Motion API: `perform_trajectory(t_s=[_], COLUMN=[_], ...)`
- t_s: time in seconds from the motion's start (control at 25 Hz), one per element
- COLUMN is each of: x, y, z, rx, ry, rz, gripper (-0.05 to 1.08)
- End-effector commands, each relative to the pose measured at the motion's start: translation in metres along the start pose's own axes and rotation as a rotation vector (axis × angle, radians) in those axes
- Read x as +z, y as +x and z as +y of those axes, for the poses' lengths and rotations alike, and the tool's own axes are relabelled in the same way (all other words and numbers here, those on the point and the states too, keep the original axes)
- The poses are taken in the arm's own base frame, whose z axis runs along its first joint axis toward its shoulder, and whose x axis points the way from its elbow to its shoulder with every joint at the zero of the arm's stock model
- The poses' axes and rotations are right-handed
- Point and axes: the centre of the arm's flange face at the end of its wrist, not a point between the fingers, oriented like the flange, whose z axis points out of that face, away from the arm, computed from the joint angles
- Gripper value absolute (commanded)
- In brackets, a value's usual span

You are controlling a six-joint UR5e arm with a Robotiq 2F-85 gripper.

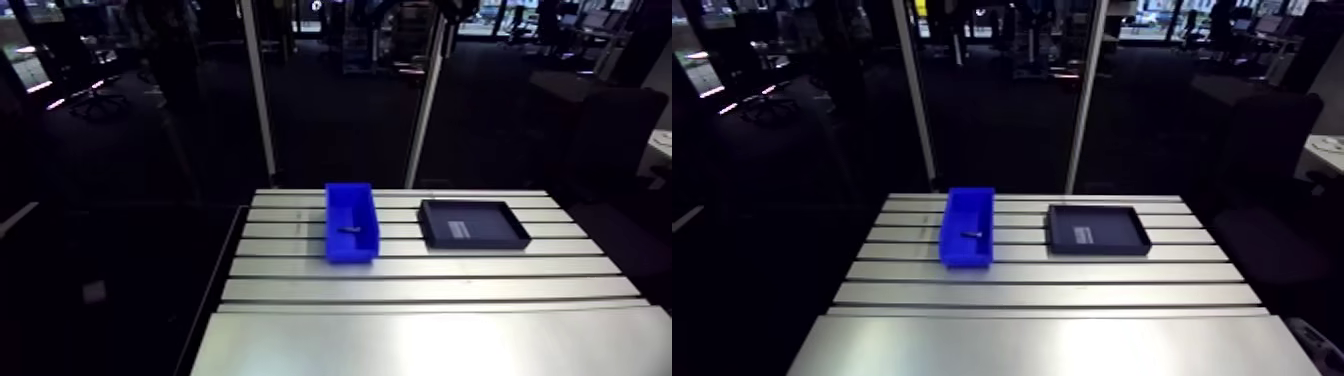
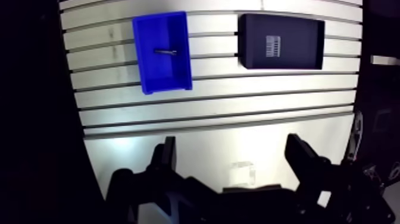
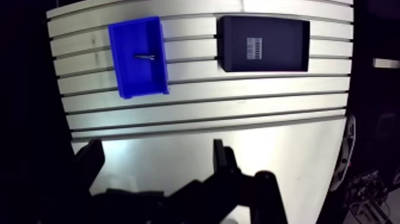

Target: Pick up the M10 bolt from the tray and put it into the blue bin.

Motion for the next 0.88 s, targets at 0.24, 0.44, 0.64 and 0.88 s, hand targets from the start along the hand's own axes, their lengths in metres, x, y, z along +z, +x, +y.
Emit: perform_trajectory(t_s=[0.24, 0.44, 0.64, 0.88], x=[-0.0121, -0.0096, -0.0119, -0.0156], y=[-0.0131, -0.0114, -0.0114, -0.0111], z=[-0.0046, -0.005, -0.0057, -0.0056], rx=[-0.009, -0.011, -0.012, -0.011], ry=[0.008, 0.009, 0.009, 0.011], rz=[0.012, 0.007, 0.012, 0.019], gripper=[0.01, 0.01, 0.01, 0.01])
